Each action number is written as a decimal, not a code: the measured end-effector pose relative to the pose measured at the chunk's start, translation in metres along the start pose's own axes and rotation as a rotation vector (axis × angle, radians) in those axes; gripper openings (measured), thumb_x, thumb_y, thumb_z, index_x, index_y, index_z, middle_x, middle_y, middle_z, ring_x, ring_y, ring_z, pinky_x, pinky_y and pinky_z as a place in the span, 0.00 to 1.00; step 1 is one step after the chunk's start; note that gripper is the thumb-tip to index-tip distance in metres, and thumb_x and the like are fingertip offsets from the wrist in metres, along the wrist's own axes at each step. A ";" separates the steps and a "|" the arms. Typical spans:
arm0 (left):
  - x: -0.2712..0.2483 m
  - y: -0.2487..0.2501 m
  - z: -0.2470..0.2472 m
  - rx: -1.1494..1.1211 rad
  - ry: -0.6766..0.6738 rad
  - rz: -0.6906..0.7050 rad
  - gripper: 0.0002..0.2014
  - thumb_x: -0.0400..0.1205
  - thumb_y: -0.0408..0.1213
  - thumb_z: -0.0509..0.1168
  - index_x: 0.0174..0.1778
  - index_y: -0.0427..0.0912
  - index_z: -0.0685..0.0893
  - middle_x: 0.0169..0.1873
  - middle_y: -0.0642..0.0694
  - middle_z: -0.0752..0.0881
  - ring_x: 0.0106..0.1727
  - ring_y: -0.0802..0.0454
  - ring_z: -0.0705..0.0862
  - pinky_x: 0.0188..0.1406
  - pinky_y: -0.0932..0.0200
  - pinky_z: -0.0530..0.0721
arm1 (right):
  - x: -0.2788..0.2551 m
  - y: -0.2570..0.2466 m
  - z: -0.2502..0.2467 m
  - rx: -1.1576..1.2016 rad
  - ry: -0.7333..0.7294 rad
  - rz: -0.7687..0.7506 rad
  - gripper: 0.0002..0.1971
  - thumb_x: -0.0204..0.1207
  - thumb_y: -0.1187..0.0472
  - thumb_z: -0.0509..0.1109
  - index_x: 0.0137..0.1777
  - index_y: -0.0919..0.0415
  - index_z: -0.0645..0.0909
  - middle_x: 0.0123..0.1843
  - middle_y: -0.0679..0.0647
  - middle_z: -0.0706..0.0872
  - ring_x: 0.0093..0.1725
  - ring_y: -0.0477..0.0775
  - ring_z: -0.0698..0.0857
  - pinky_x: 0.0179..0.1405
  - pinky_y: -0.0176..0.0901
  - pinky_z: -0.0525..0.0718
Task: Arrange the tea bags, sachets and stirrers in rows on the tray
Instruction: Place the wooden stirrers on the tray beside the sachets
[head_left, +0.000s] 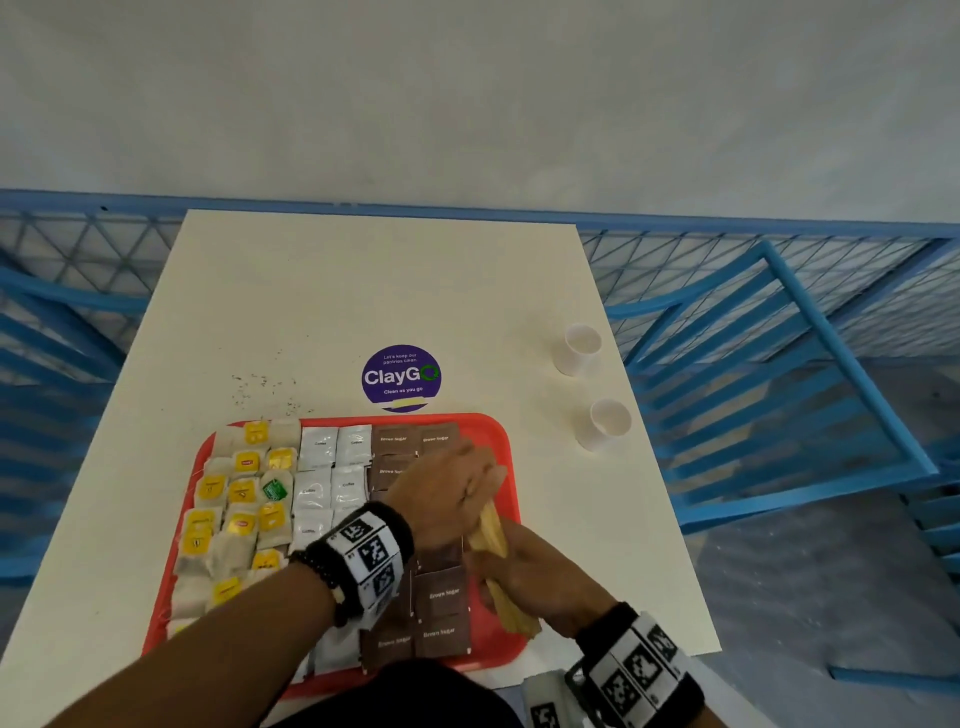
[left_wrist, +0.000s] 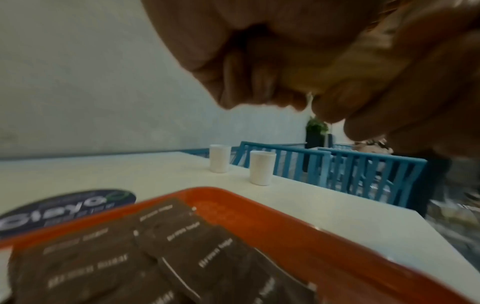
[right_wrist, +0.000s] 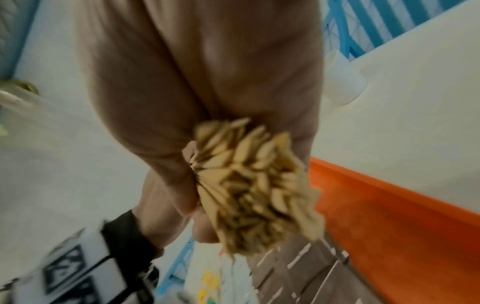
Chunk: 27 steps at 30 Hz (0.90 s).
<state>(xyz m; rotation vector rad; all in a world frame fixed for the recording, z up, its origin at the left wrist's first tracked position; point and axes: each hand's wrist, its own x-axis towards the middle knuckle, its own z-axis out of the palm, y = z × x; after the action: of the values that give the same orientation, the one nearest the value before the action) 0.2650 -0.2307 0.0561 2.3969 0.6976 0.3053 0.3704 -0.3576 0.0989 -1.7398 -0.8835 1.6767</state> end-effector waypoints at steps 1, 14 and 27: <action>-0.001 -0.002 0.003 -0.109 0.062 -0.157 0.25 0.84 0.61 0.43 0.45 0.47 0.78 0.44 0.50 0.81 0.43 0.52 0.80 0.48 0.51 0.82 | 0.008 0.007 -0.001 -0.091 0.051 0.022 0.02 0.82 0.65 0.63 0.50 0.62 0.77 0.35 0.55 0.82 0.30 0.50 0.80 0.34 0.49 0.86; -0.003 -0.004 0.059 -0.399 -0.196 -0.776 0.06 0.80 0.35 0.69 0.40 0.38 0.90 0.42 0.43 0.91 0.46 0.49 0.88 0.52 0.54 0.86 | 0.066 0.044 0.027 -0.544 0.430 0.328 0.20 0.80 0.54 0.64 0.66 0.63 0.66 0.66 0.61 0.79 0.67 0.67 0.81 0.61 0.55 0.79; -0.013 -0.005 0.053 -0.377 -0.246 -0.779 0.05 0.78 0.32 0.65 0.46 0.43 0.84 0.45 0.45 0.88 0.47 0.49 0.88 0.48 0.53 0.89 | 0.048 0.047 0.009 -0.774 0.405 0.124 0.11 0.82 0.60 0.62 0.62 0.60 0.72 0.62 0.58 0.77 0.61 0.61 0.81 0.53 0.48 0.79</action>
<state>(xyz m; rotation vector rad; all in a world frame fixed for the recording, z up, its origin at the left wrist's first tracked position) 0.2716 -0.2608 0.0104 1.6194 1.2514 -0.1725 0.3653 -0.3501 0.0315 -2.5599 -1.3459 1.0181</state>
